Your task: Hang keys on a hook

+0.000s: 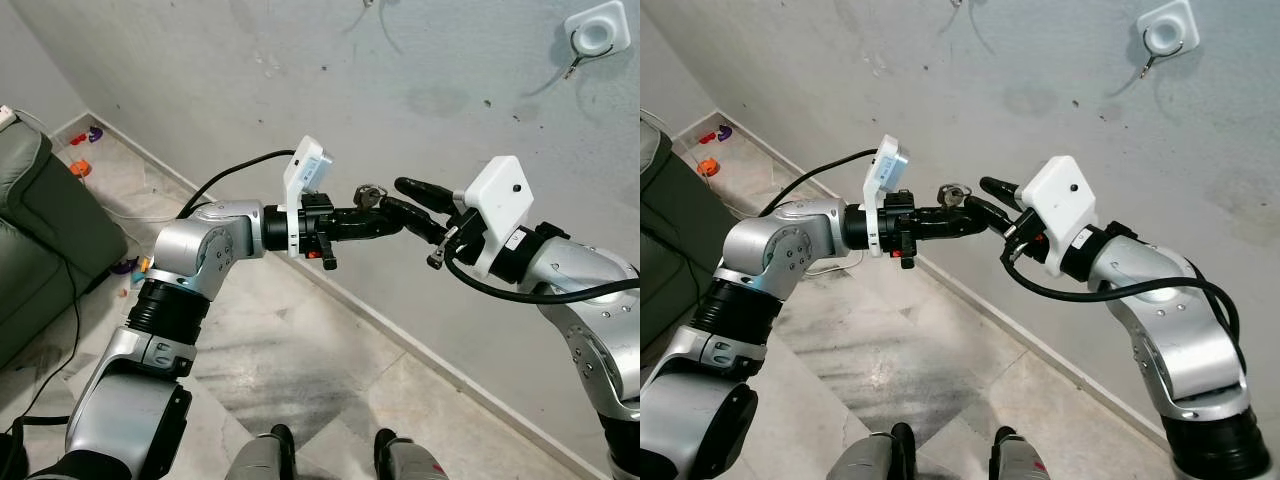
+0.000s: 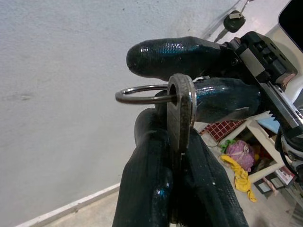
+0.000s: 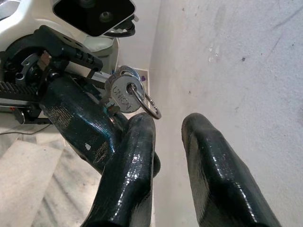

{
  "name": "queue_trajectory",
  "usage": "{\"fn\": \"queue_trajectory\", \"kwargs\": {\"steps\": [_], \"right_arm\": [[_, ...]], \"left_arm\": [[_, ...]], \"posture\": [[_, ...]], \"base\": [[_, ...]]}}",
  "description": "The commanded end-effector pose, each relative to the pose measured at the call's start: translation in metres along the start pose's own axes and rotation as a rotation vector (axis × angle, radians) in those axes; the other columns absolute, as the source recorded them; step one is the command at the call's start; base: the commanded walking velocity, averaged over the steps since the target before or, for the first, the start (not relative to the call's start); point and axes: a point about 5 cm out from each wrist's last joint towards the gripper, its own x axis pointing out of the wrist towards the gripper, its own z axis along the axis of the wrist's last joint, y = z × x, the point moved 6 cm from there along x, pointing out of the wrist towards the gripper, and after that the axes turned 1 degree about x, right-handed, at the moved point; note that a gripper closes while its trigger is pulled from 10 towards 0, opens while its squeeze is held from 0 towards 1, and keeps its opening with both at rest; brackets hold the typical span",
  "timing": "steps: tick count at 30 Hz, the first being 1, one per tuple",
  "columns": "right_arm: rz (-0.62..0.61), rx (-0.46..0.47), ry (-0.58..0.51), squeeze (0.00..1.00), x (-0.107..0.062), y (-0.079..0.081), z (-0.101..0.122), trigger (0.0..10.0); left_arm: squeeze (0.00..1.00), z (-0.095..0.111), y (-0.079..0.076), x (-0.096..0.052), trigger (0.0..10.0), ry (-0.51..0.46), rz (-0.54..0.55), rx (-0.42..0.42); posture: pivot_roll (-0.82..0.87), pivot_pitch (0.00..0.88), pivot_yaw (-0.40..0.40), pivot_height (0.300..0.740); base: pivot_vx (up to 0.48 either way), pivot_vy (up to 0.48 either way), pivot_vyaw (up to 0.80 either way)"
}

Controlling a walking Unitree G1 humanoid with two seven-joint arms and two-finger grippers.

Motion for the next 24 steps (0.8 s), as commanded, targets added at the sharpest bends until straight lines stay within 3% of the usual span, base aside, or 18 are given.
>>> {"fn": "queue_trajectory", "kwargs": {"steps": [1, 24], "right_arm": [[0.018, 0.014, 0.019, 0.00, -0.003, 0.004, -0.005, 0.0], [-0.064, 0.011, -0.033, 0.00, -0.006, -0.010, 0.003, 0.0]], "left_arm": [[0.00, 0.005, -0.004, -0.001, 10.0, -0.011, -0.015, 0.033], [0.00, 0.004, -0.004, 0.003, 10.0, -0.016, -0.022, 0.028]], "posture": [[-0.13, 0.200, 0.119, 0.740], [-0.15, 0.201, 0.120, 0.740]], "base": [[0.000, 0.000, 0.00], [0.000, 0.000, 0.00]]}}
